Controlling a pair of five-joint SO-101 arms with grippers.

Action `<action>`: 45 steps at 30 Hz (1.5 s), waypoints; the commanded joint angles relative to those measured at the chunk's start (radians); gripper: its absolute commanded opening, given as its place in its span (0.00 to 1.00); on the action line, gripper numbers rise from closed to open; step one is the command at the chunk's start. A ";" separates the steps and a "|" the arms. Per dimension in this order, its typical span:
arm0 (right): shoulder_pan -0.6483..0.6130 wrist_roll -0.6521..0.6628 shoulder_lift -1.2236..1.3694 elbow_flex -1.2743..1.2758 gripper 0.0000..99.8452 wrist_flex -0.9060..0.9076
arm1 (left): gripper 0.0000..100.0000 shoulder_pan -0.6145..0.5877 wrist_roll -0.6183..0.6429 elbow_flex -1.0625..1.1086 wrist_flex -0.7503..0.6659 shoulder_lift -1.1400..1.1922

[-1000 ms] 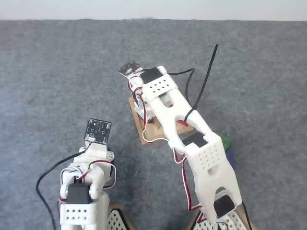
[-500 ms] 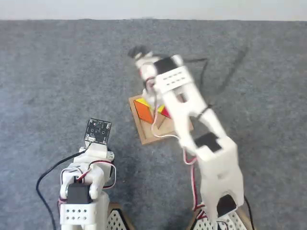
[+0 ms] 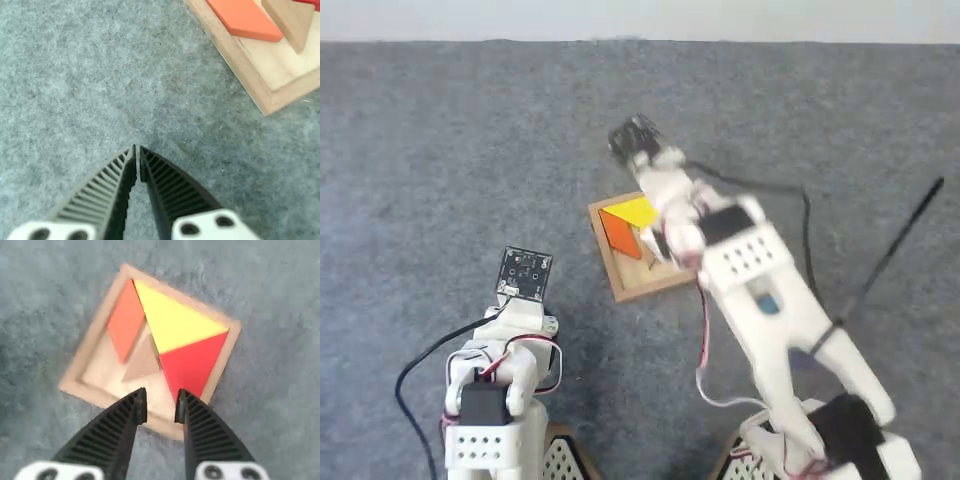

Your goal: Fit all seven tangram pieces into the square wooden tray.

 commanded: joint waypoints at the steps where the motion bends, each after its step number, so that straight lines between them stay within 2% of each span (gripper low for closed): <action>1: 0.004 0.049 -0.028 0.094 0.10 -0.070 | 0.01 -0.003 0.009 -0.012 0.005 -0.020; 6: -0.035 0.057 0.120 0.091 0.02 -0.105 | 0.01 -0.003 0.009 -0.012 0.005 -0.020; 11: -0.107 0.052 0.240 0.043 0.04 -0.117 | 0.01 -0.003 0.009 -0.012 0.005 -0.020; 19: -0.077 0.052 0.409 -0.130 0.04 -0.077 | 0.01 -0.003 0.009 -0.012 0.005 -0.020; 28: -0.059 0.051 0.381 -0.245 0.04 0.039 | 0.01 -0.003 0.009 -0.012 0.005 -0.020; 33: -0.061 0.051 0.332 -0.250 0.04 0.019 | 0.01 -0.003 0.009 -0.012 0.005 -0.020; 45: -0.019 0.052 0.587 -0.422 0.04 0.005 | 0.01 -0.003 0.009 -0.012 0.005 -0.020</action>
